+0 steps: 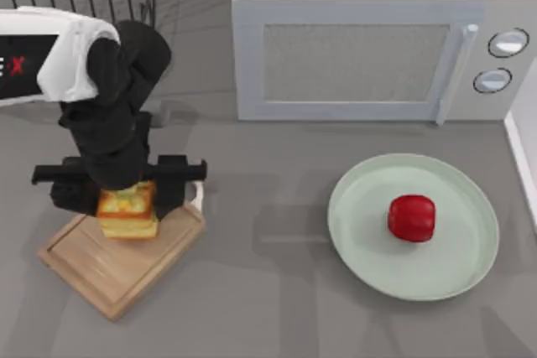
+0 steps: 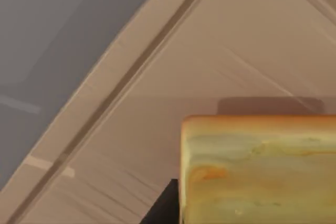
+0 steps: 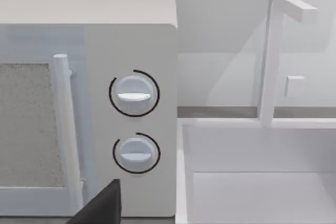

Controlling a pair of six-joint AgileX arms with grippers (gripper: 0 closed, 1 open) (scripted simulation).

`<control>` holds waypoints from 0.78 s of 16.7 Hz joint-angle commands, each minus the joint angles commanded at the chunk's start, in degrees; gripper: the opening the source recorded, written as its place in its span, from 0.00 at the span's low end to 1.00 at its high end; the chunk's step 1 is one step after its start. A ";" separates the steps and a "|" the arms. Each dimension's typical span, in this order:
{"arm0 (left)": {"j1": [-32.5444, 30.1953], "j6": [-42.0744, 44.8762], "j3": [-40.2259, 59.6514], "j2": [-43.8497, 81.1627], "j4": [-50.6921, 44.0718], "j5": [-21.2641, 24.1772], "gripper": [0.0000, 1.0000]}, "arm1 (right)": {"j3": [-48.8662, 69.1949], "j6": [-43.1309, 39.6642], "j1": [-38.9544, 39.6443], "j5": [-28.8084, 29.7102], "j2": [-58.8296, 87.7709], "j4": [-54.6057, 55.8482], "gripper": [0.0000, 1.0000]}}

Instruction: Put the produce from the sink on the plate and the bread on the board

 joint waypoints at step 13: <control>0.00 0.00 0.00 0.00 0.00 0.00 1.00 | 0.00 0.00 0.00 0.00 0.00 0.00 1.00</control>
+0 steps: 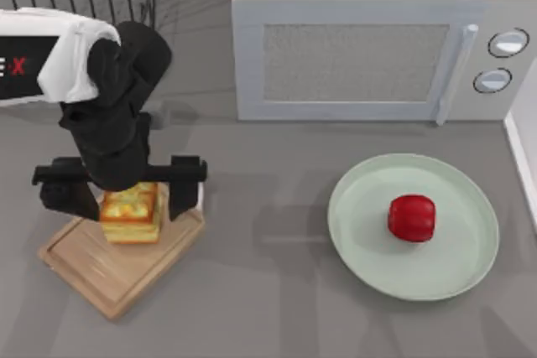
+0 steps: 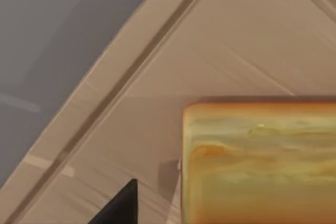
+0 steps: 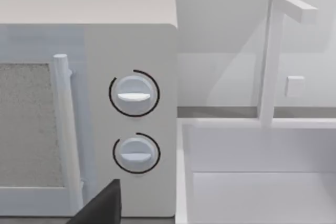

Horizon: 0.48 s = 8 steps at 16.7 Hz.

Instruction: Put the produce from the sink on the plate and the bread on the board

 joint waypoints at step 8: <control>0.16 0.11 -0.21 -0.60 0.31 -0.02 1.00 | 0.00 0.00 0.00 0.00 0.00 0.00 1.00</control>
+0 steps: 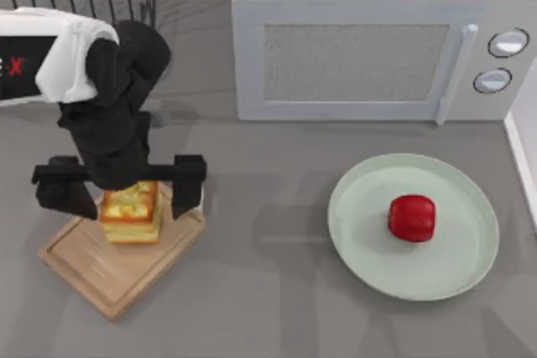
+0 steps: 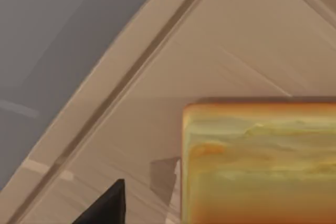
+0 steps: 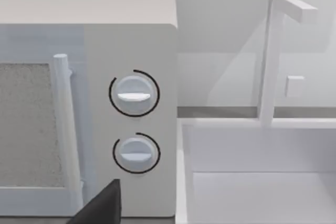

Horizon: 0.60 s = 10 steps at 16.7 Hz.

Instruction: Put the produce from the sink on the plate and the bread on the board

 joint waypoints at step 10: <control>6.50 6.62 -21.87 -34.30 15.68 0.12 1.00 | 0.00 0.00 0.00 0.00 0.00 0.00 1.00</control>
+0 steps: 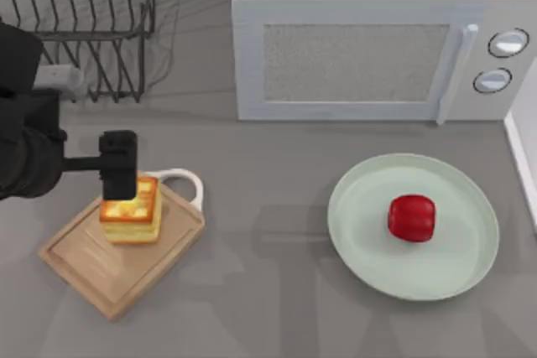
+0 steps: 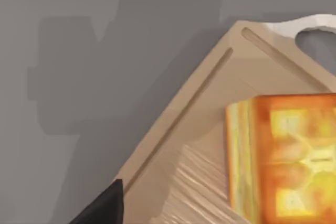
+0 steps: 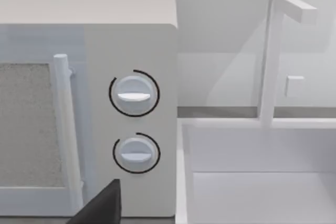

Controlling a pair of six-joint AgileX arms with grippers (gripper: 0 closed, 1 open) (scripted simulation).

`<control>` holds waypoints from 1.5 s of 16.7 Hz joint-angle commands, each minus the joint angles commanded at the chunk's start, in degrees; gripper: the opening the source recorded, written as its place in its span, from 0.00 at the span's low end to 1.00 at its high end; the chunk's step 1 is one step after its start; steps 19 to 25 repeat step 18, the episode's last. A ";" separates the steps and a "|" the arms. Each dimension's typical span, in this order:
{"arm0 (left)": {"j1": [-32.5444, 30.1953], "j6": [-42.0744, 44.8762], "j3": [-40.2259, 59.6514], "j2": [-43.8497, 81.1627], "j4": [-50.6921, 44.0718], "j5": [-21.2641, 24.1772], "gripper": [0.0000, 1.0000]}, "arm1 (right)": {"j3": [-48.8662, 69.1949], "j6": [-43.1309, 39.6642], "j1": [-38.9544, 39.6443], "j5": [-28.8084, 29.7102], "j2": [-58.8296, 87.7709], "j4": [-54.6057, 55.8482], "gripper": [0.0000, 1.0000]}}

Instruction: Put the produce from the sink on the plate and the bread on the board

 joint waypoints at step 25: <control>14.89 13.39 -46.95 -74.07 33.39 -0.08 1.00 | 0.00 0.00 0.00 0.00 0.00 0.00 1.00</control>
